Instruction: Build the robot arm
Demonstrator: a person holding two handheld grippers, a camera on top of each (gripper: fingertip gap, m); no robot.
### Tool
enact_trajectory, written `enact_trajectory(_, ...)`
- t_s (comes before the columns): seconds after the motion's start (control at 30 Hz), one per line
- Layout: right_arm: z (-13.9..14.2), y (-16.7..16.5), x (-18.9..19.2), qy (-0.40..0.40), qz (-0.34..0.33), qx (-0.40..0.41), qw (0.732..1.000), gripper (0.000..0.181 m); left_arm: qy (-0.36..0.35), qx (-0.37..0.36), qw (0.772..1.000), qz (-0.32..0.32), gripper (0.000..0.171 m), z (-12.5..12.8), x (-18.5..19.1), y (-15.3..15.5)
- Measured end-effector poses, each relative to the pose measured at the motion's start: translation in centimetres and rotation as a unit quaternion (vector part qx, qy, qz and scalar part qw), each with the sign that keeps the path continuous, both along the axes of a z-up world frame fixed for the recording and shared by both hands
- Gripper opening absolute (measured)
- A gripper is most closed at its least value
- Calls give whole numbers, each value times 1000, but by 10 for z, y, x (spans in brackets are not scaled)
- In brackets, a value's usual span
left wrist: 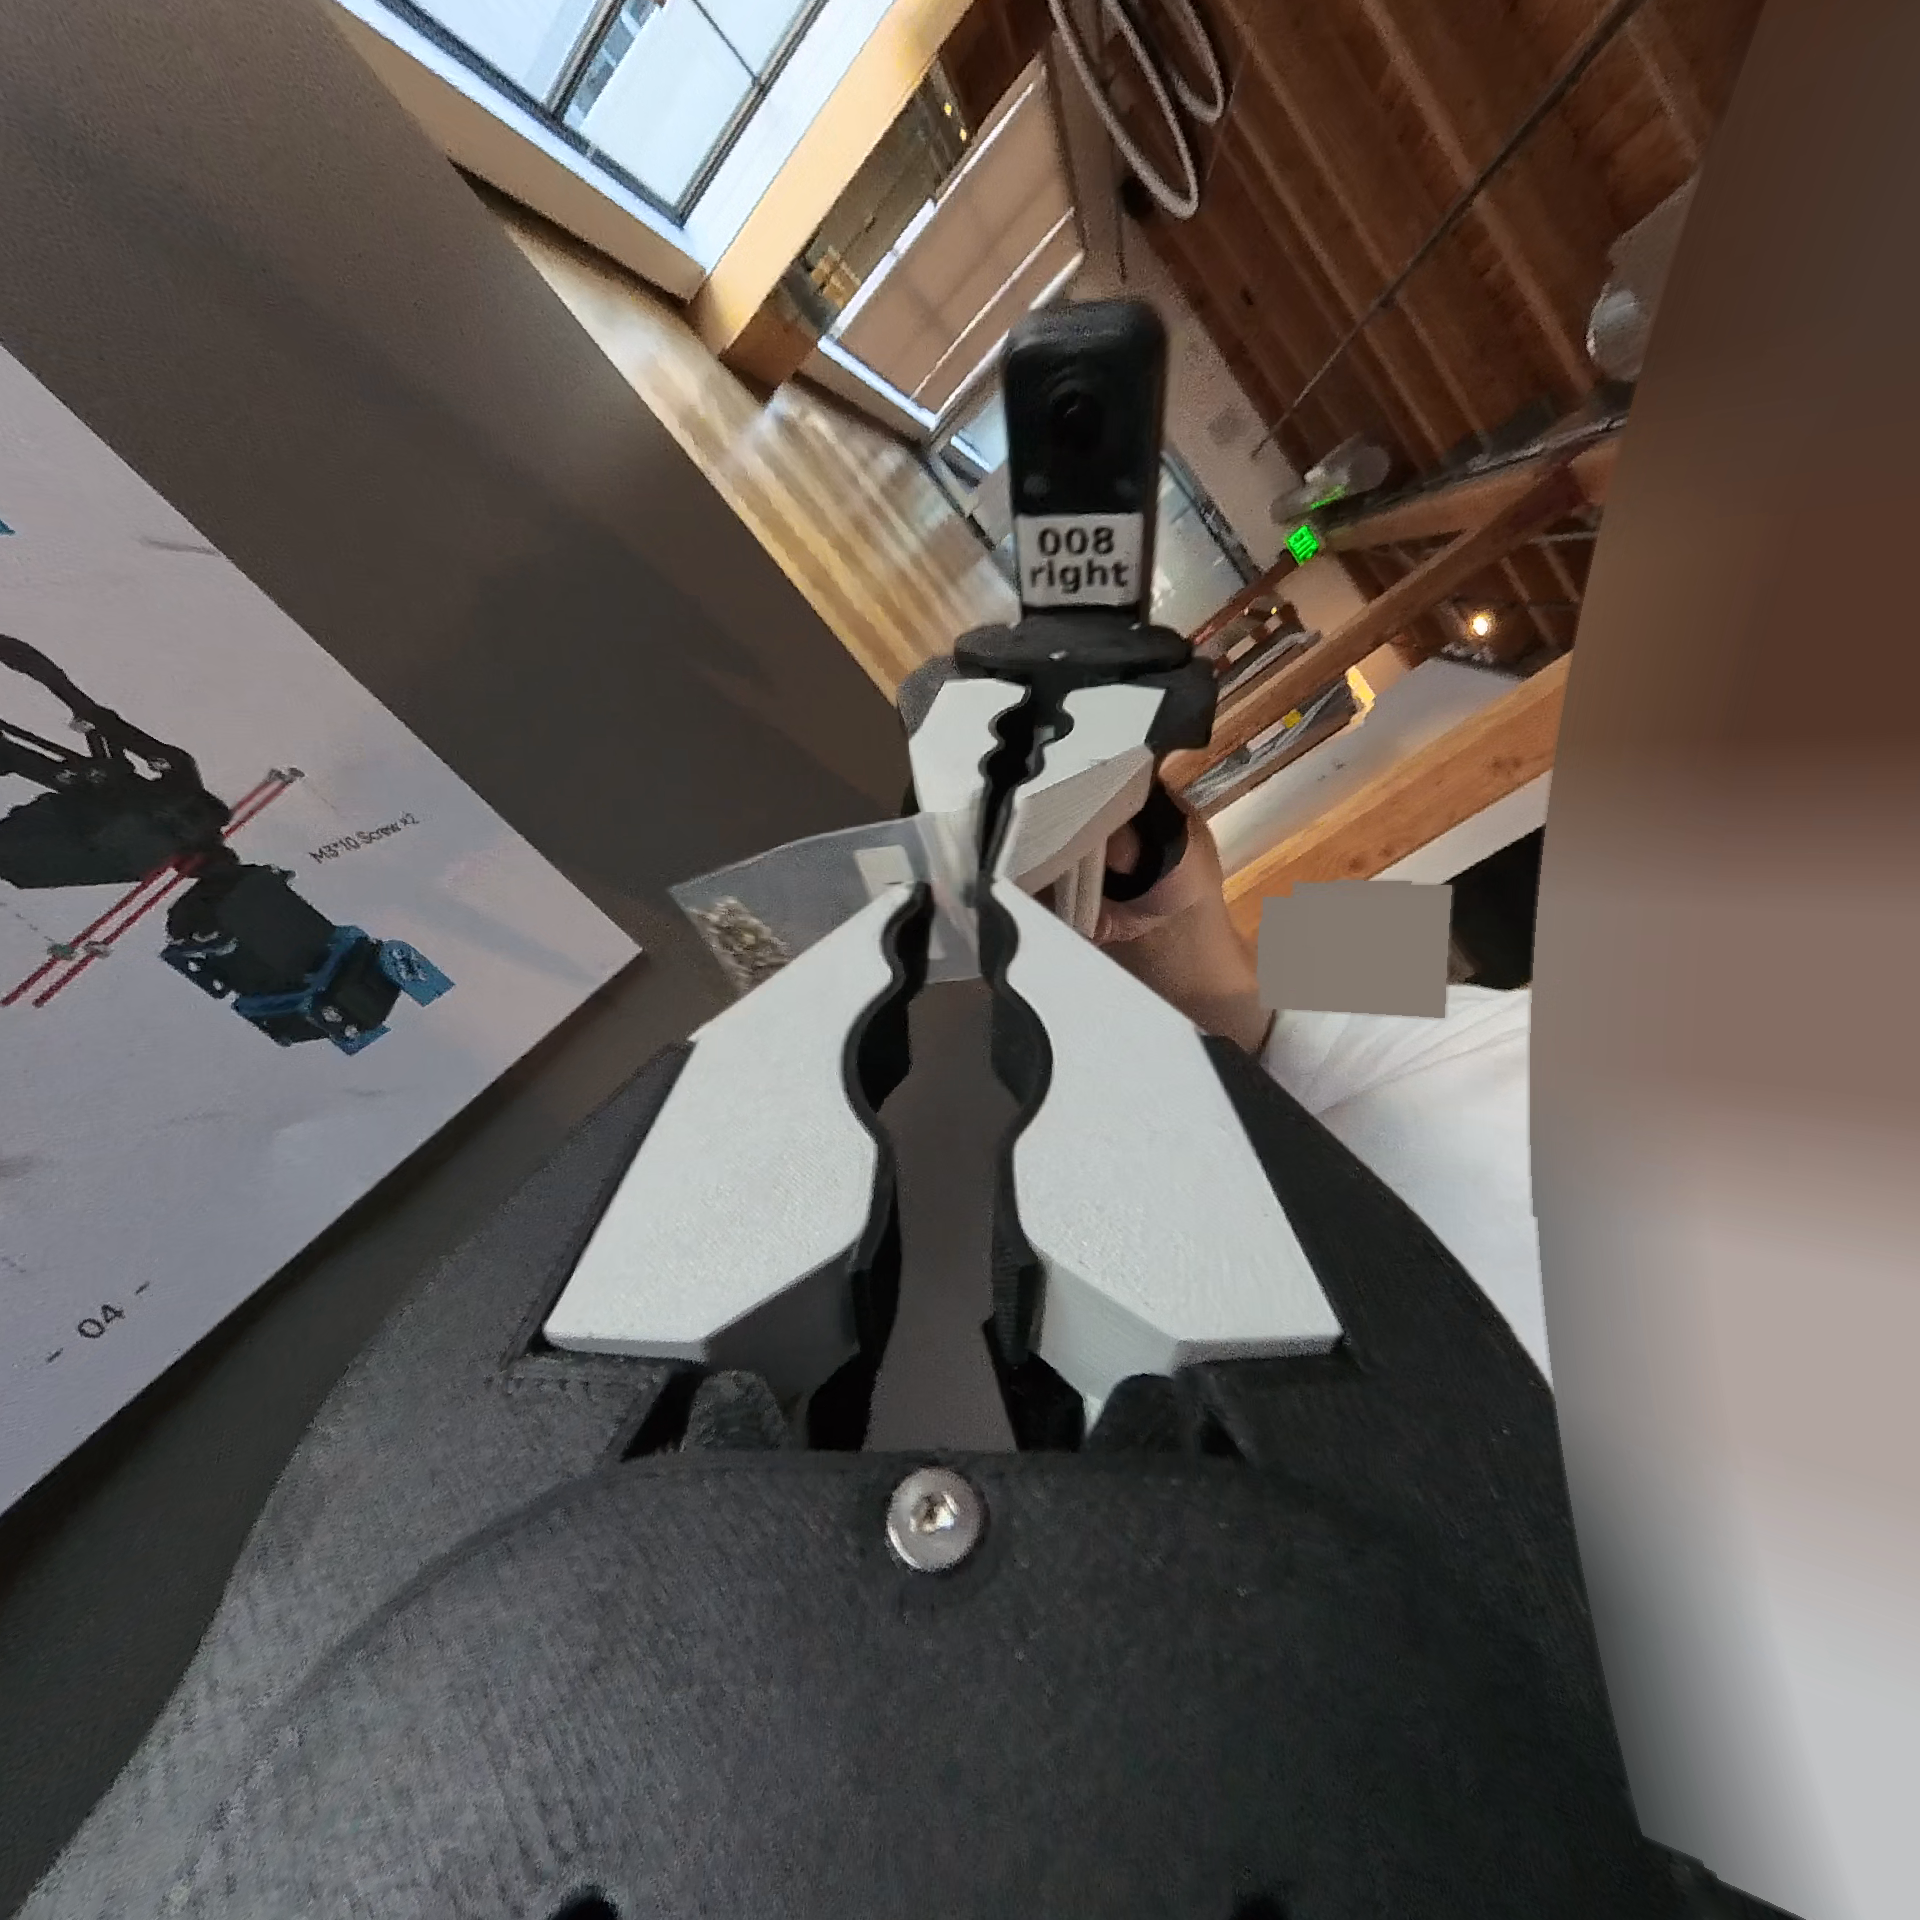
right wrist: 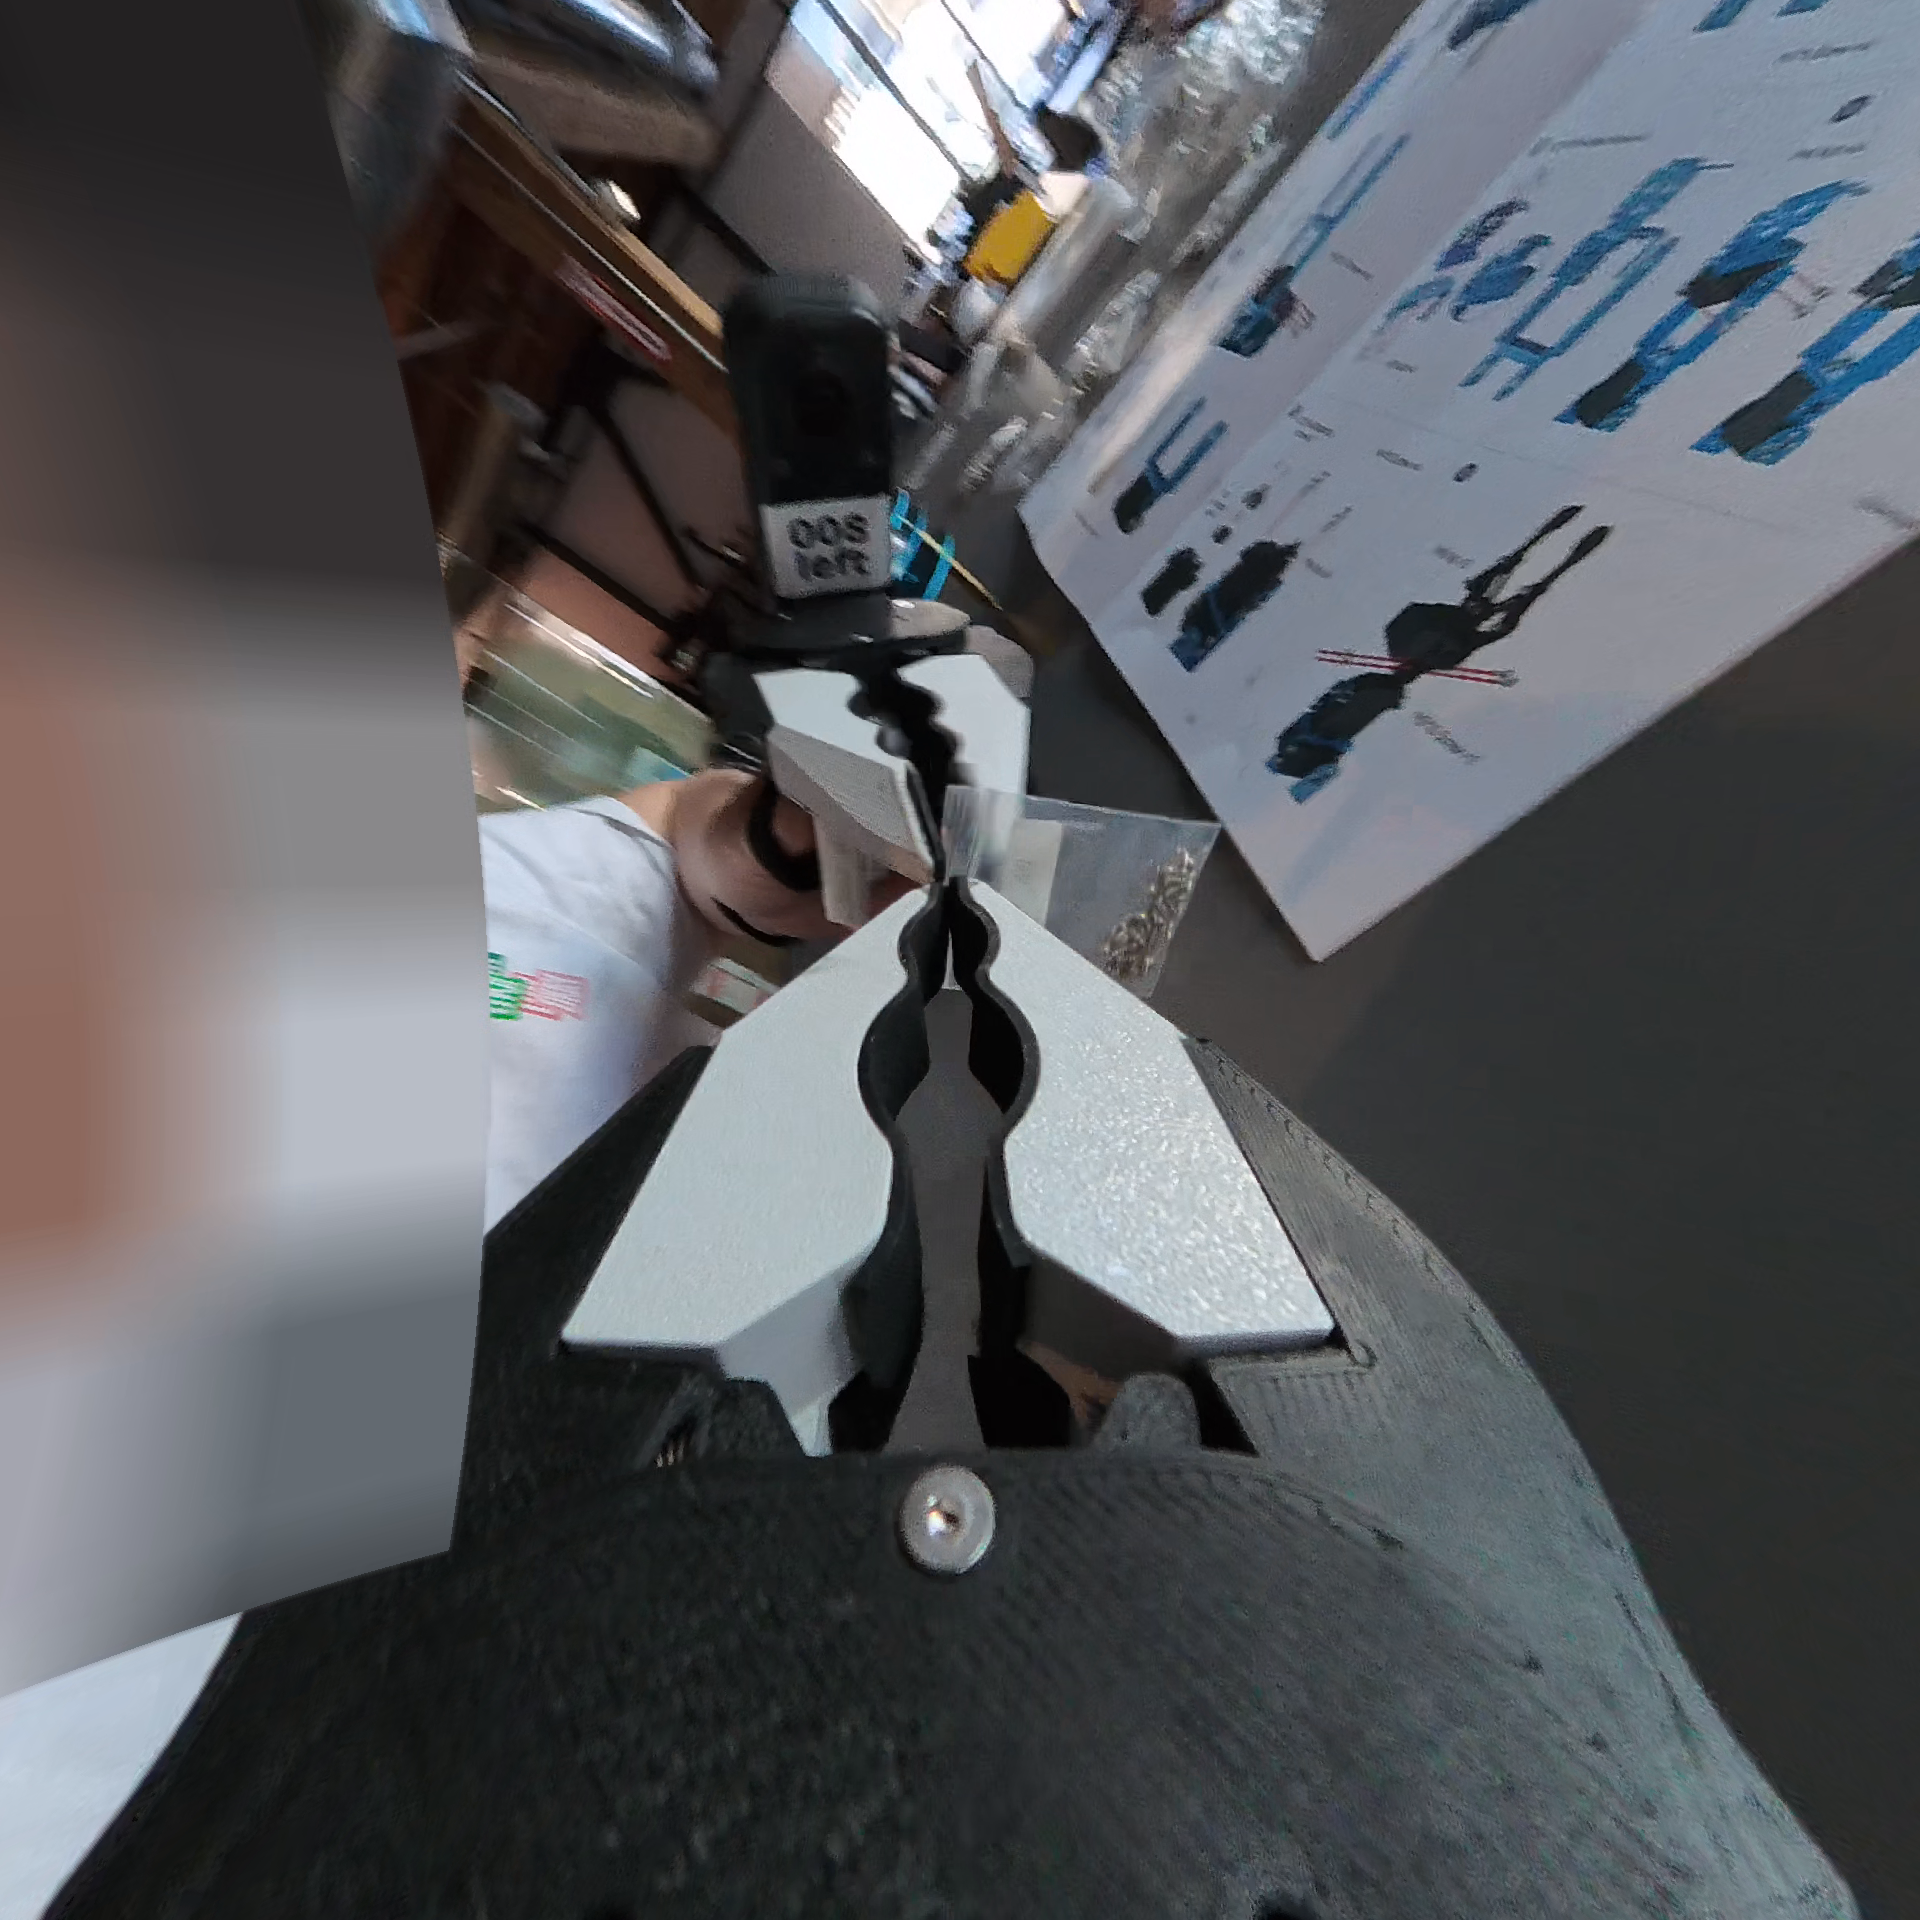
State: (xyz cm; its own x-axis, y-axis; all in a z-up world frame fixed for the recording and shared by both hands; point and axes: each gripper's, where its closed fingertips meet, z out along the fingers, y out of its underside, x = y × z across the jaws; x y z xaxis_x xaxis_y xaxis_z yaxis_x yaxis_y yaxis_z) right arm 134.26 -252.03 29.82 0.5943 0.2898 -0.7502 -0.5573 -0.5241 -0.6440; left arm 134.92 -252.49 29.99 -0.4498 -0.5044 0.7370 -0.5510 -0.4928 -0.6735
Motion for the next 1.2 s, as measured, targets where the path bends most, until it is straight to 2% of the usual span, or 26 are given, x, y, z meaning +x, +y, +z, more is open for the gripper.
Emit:
enact_trajectory(0.13,14,-2,-2,84,19,20,996,0,-16,-36,999,-12,10,10,-2,-2)
enact_trajectory(0.27,13,-1,-2,73,21,27,997,0,-23,-42,999,-20,0,13,-4,-3)
enact_trajectory(0.7,9,1,2,69,14,24,997,0,2,-48,999,-25,0,9,-6,1)
enact_trajectory(0.87,2,4,1,14,4,22,1000,0,23,-79,996,-24,0,4,-5,2)
enact_trajectory(0.9,1,4,1,-3,3,22,1000,0,24,-88,996,-22,7,5,-4,3)
enact_trajectory(1.0,2,4,1,-19,-1,28,999,0,29,-71,997,7,43,-1,3,7)
enact_trajectory(1.03,2,4,1,-20,-2,27,999,0,24,-68,997,7,40,0,3,7)
enact_trajectory(1.1,3,4,2,-16,-5,29,999,0,7,-69,997,-17,2,5,-2,1)
enact_trajectory(1.2,3,5,3,-20,-5,31,999,0,-1,-65,998,-21,1,7,-2,-1)
